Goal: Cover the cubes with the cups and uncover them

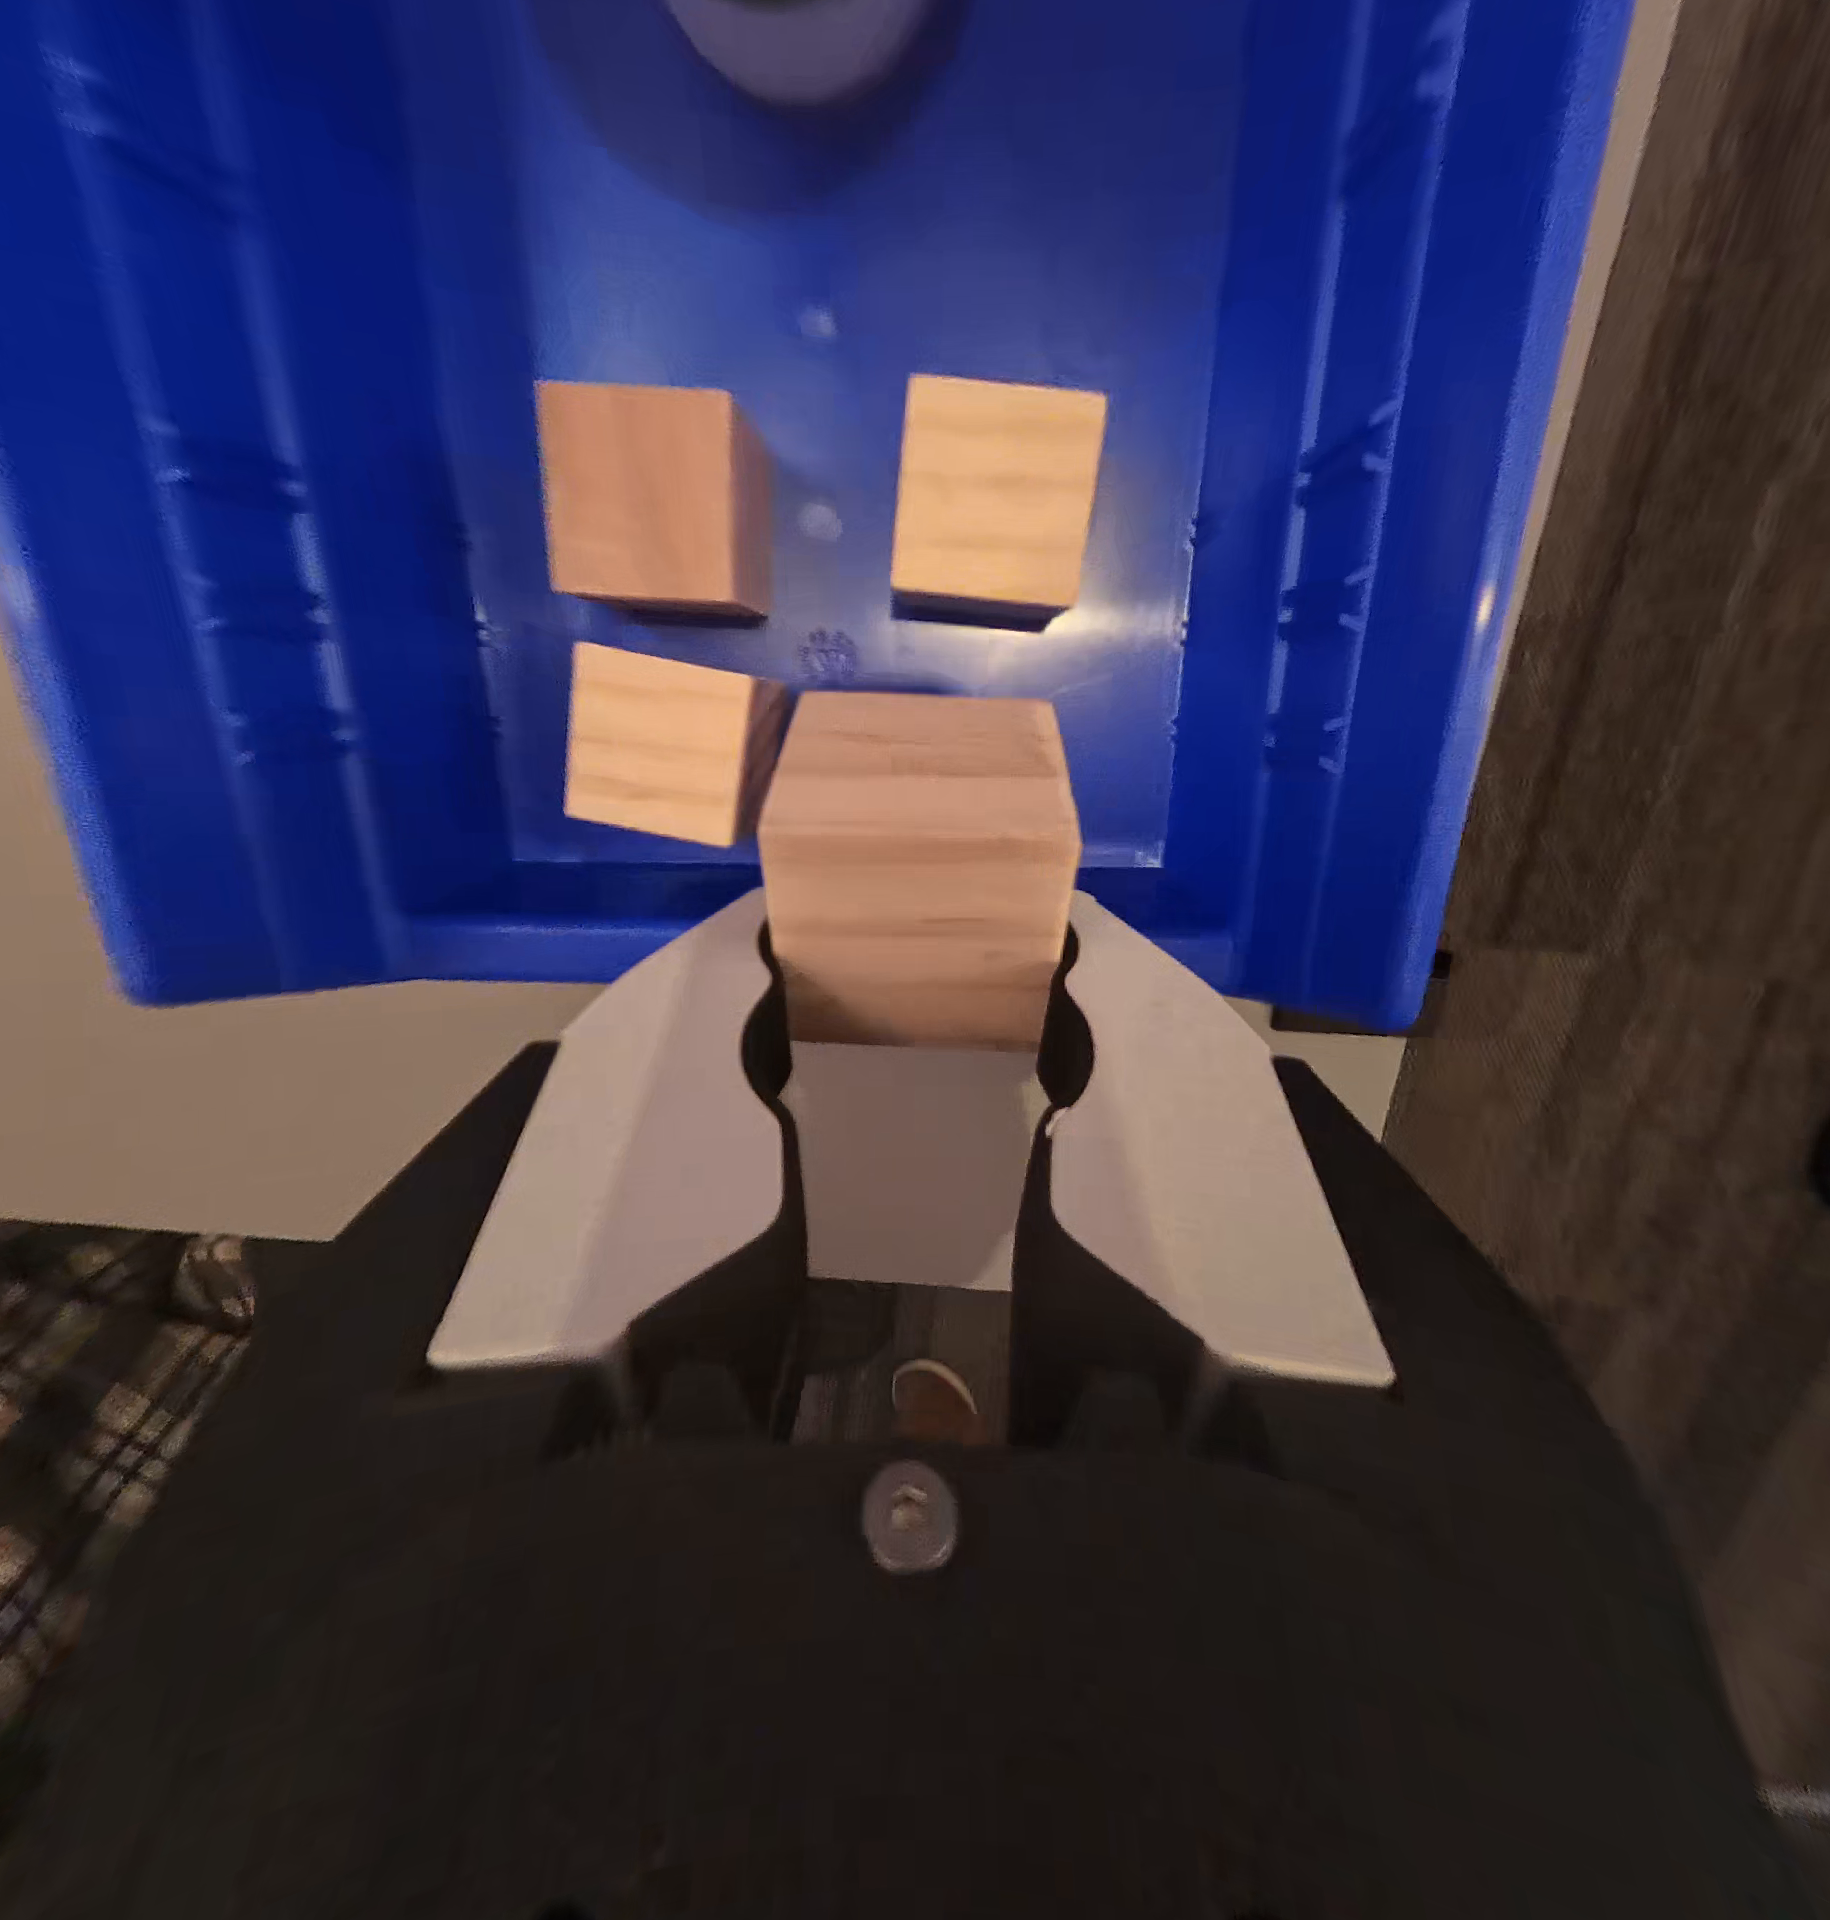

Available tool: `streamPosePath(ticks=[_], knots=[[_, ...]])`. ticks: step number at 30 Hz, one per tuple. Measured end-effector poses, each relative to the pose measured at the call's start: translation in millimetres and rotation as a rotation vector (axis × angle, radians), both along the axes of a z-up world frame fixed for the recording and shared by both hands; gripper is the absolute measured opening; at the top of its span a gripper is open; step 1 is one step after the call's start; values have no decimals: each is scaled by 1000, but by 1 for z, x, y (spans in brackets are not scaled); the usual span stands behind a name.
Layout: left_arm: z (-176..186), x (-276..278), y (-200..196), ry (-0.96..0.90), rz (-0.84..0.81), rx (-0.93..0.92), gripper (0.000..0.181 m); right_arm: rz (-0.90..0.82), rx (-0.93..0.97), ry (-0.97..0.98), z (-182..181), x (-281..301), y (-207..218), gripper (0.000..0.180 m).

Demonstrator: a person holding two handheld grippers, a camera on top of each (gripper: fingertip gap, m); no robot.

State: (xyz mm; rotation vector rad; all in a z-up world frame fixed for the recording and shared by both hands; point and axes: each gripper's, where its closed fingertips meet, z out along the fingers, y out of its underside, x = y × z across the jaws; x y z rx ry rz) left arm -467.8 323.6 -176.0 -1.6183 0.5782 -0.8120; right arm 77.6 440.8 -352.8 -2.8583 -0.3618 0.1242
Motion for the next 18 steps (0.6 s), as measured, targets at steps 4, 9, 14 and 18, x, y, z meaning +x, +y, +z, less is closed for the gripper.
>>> streamPosePath(ticks=[4,9,14,18], knots=[[-3,-13,-5,51,58,5,122,-13,-117,-55,-24,4,6,45],[-7,-22,-9,77,81,-4,121,-11,-251,-96,-44,1,8,45],[-12,-25,-10,84,84,-15,121,-3,-316,-112,-57,-1,8,45],[-14,-26,-8,97,85,-20,120,8,-339,-144,-63,3,8,45]])
